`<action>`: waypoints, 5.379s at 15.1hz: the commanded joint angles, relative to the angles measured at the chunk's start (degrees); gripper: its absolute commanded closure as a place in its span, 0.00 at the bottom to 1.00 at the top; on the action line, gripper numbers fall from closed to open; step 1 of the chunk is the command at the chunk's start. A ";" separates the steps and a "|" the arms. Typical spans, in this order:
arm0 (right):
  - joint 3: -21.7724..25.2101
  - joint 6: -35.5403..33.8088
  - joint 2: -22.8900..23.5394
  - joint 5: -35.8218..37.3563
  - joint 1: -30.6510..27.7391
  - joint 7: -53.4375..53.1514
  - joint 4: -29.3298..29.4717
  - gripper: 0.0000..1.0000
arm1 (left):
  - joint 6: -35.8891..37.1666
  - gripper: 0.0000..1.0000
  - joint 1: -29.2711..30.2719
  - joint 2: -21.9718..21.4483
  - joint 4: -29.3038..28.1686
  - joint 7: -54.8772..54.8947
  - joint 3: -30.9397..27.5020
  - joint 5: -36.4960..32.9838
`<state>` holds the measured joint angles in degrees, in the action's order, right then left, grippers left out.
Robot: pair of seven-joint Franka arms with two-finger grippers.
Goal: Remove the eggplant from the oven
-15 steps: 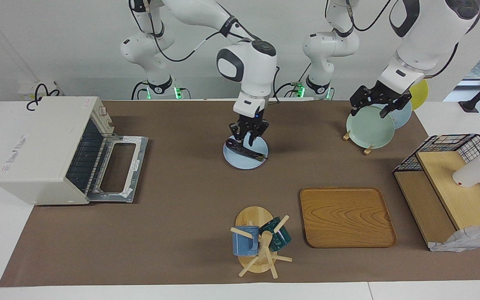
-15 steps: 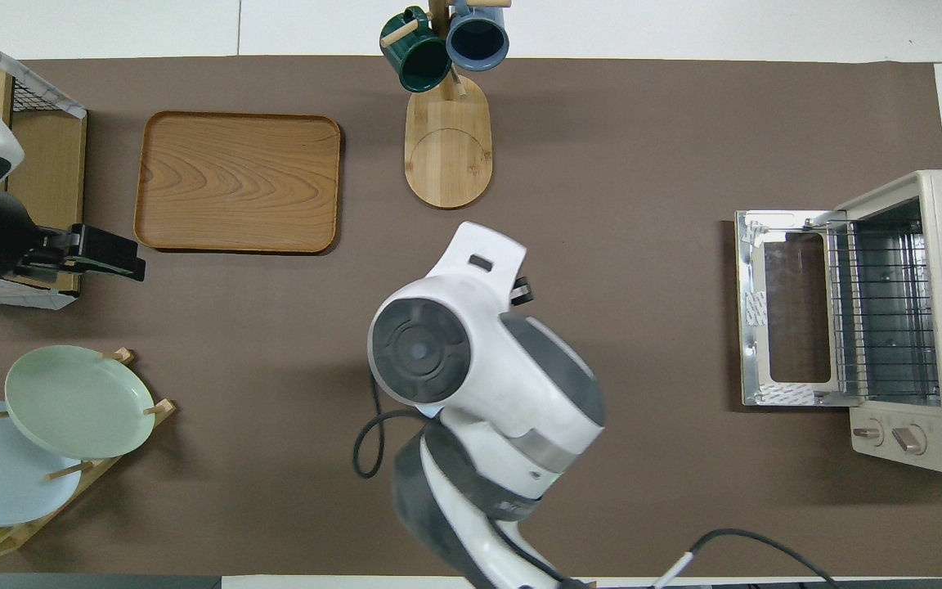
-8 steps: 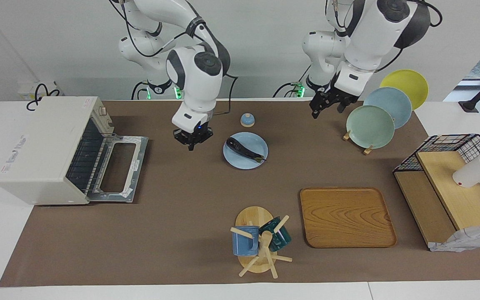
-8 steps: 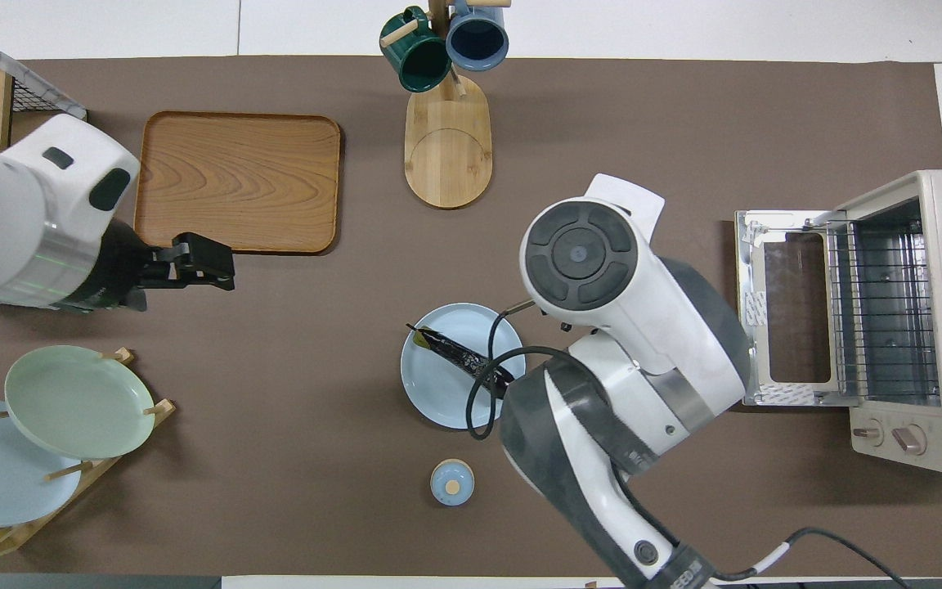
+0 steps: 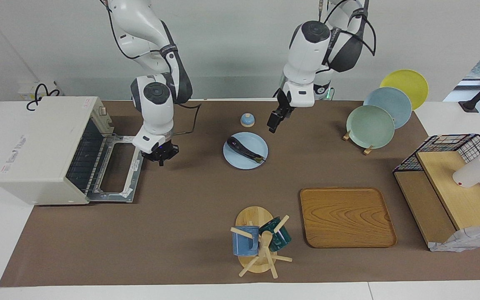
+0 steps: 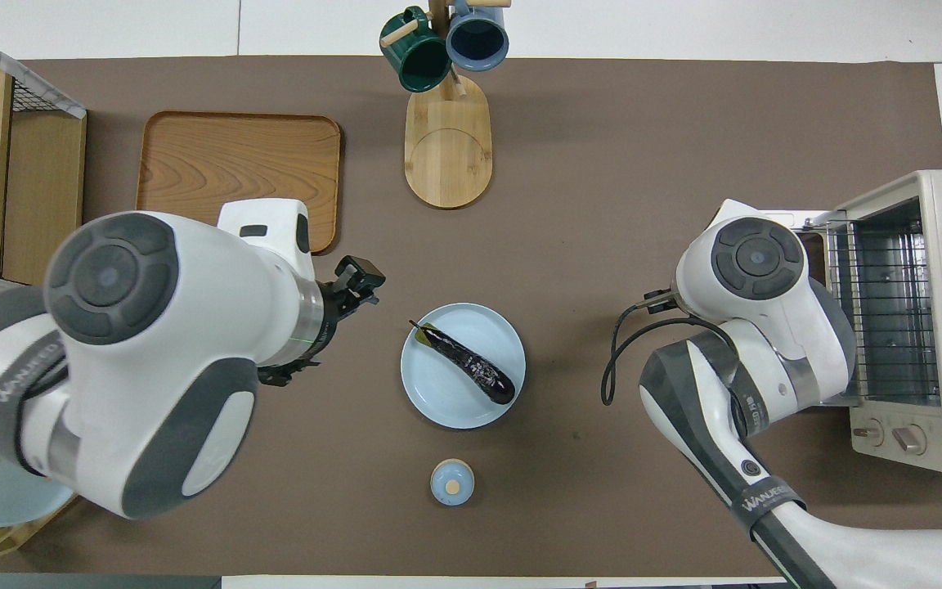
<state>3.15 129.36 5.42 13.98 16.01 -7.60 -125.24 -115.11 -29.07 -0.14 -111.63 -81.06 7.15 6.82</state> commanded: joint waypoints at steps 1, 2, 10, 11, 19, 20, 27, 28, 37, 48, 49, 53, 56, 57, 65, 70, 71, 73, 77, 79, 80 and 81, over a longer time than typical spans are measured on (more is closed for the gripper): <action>-0.69 3.07 0.11 0.25 -2.65 1.62 -1.85 1.00 | -4.41 0.00 -3.97 5.14 -0.08 -3.31 -1.09 0.74; -0.78 3.61 0.55 0.34 -3.35 2.32 -2.11 1.00 | -5.90 0.00 -5.37 6.81 -0.17 -3.40 -1.09 0.74; -0.69 8.80 2.13 0.34 -6.87 5.21 -5.37 1.00 | -13.82 0.00 -10.48 17.19 -0.08 -5.86 -1.26 0.03; -0.69 8.89 2.40 0.34 -7.22 6.01 -5.37 1.00 | -13.91 0.00 -10.40 17.28 -0.08 -5.86 -1.26 0.03; -0.69 7.57 2.31 8.77 -7.23 5.75 -5.37 1.00 | -15.75 0.24 -10.57 18.07 -1.31 -5.77 -1.26 -0.05; -0.61 7.57 2.31 9.21 -7.23 5.75 -5.28 1.00 | -15.84 0.24 -11.27 18.42 -1.22 -5.86 -1.26 -0.14; -0.78 -2.26 0.12 16.51 -7.40 11.44 -0.54 1.00 | -14.97 0.99 -11.11 18.69 -0.17 -5.42 -1.53 -1.71; -0.78 -4.71 -0.23 16.34 -8.10 13.82 1.12 1.00 | -14.79 1.00 -10.84 18.43 0.27 -5.25 -1.61 -1.81; -0.61 -14.14 -7.09 10.63 -16.27 28.42 5.44 1.00 | 2.25 1.00 3.03 11.74 9.57 22.56 -1.70 -1.90; -1.22 -40.68 -5.95 -12.57 -16.45 24.23 29.61 0.90 | -6.08 1.00 22.91 21.83 15.02 68.92 -1.70 -3.73; -1.65 -40.77 -5.95 -12.58 -16.45 22.82 29.79 0.90 | -6.35 1.00 23.00 24.11 17.13 69.11 -1.62 -5.75; -3.24 -41.74 -5.86 -12.23 -16.45 22.10 30.23 0.00 | -12.22 1.00 23.79 31.16 21.19 69.11 -1.61 -6.12; -3.59 -42.35 -5.95 -11.62 -16.28 22.10 30.58 0.00 | -12.68 1.00 25.46 31.43 21.19 69.20 -1.61 -6.03; -3.33 -42.53 -5.86 -11.26 -14.02 22.01 30.67 0.00 | -12.77 1.00 25.55 31.43 21.19 69.20 -1.61 -6.12; 1.07 -43.85 -6.13 -10.47 -9.34 18.68 30.49 0.00 | -12.42 0.00 25.55 30.29 21.01 71.13 -1.61 -5.94; 1.15 -43.41 -6.56 -10.64 -9.34 18.32 30.49 0.00 | -6.64 0.00 25.99 22.93 20.84 65.42 -1.79 -5.94; 1.15 -43.49 -6.56 -10.64 -9.34 18.32 30.49 0.00 | -3.40 0.00 26.08 20.56 20.93 65.42 -1.79 -6.03; 1.42 -43.23 -6.48 -10.64 -9.60 18.41 30.67 0.00 | 3.37 0.00 25.99 15.64 20.84 65.42 -1.79 -6.47; 1.16 -42.97 -6.56 -11.17 -11.09 18.24 30.58 0.00 | 14.89 0.00 25.90 5.97 20.58 65.68 -1.79 -6.47; 1.07 -41.48 -6.48 -11.17 -10.74 18.23 30.75 0.00 | 20.08 0.00 25.90 2.80 20.49 66.12 -1.79 -6.47; 1.07 -40.69 -6.56 -11.26 -10.74 18.23 30.67 0.00 | 21.76 0.00 25.90 1.39 19.44 66.38 -1.70 -6.47; 1.07 -40.59 -6.56 -11.26 -11.00 18.32 30.67 0.00 | 22.30 0.00 25.90 -0.28 17.69 66.47 -1.70 -6.47</action>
<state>4.48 88.05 -1.04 3.14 5.45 11.42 -94.96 -94.24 -3.38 2.83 -89.92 -14.62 5.19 1.37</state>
